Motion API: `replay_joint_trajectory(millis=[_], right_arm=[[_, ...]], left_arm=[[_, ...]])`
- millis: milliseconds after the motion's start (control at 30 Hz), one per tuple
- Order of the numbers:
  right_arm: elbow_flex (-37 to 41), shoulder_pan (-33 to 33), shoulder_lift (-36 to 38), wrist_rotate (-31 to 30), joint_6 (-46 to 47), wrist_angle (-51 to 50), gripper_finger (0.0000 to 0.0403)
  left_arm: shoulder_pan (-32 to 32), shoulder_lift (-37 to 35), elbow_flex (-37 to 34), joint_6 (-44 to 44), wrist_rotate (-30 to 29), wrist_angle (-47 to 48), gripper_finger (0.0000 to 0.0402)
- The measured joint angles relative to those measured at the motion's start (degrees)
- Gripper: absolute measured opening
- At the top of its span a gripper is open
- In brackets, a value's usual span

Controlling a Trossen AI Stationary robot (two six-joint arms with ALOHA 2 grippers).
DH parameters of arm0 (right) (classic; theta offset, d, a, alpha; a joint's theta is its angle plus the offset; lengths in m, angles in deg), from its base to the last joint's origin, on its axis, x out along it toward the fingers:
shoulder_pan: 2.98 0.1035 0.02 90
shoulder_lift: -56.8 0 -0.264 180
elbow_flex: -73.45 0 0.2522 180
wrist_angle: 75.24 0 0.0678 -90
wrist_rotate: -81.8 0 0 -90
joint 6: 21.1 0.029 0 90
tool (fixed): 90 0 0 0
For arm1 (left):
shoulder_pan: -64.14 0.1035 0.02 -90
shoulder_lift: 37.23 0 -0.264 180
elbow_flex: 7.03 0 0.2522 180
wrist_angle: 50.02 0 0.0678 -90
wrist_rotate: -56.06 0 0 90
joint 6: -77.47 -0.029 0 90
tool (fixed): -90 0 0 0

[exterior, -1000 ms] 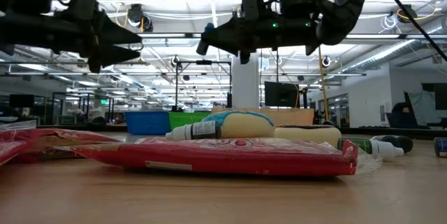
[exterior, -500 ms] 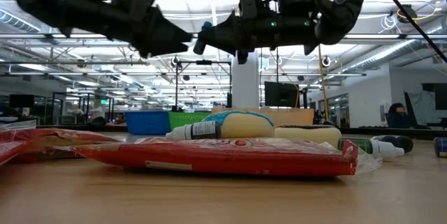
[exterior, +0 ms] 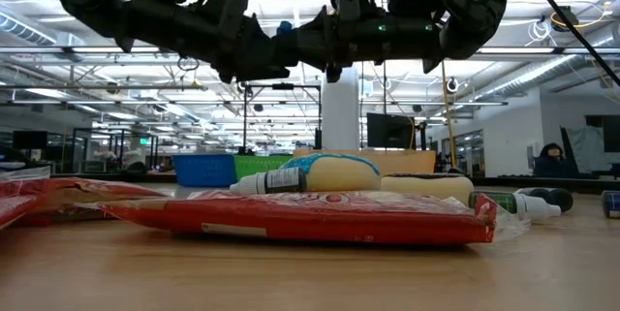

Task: Pick & Place Food Item
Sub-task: Put the blue food coloring bottle into the blue bin

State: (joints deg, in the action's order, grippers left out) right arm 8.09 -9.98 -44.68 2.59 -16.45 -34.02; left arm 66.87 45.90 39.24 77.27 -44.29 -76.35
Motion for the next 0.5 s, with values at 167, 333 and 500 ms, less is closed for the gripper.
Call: replay_joint_trajectory(millis=[167,333,500], right_arm=[[0.0,0.0,0.0,-0.2,0.0,0.1,0.0045],[0.0,-0.1,0.0,-0.5,-0.1,0.1,0.0045],[0.0,-0.1,0.0,-0.4,0.0,0.1,0.0045]], left_arm=[[-0.1,0.0,0.0,-2.1,0.1,-0.6,0.0212],[-0.1,0.0,0.0,-2.3,0.5,-0.7,0.0124],[-0.3,0.0,0.0,-2.5,1.6,-0.6,0.0067]])
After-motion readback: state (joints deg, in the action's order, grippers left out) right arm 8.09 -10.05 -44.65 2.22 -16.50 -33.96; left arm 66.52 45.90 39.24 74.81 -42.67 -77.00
